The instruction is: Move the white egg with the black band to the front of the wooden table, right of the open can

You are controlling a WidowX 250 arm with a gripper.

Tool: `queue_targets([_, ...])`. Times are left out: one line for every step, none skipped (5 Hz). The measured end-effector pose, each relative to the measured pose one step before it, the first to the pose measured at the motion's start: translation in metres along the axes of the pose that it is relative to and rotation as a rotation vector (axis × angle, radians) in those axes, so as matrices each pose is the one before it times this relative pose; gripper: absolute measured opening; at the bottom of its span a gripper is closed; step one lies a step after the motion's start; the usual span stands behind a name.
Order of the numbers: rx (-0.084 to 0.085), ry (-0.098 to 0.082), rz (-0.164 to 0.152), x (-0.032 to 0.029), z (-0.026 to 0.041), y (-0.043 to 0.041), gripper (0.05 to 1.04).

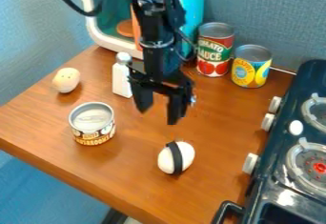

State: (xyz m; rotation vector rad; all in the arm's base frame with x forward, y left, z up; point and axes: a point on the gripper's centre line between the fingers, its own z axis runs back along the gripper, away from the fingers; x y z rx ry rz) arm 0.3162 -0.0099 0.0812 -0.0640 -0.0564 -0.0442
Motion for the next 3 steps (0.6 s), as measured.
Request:
queue_targets([0.0748, -0.0138, 0.0448, 0.0156, 0.0204, 0.02155, 0.988])
queue_targets([0.0109, -0.0185, 0.0471, 0.00867, 0.01373, 0.03577, 0.988])
queue_targets([0.0059, -0.016, 0.0246, 0.00404, 0.00865, 0.01541, 0.989])
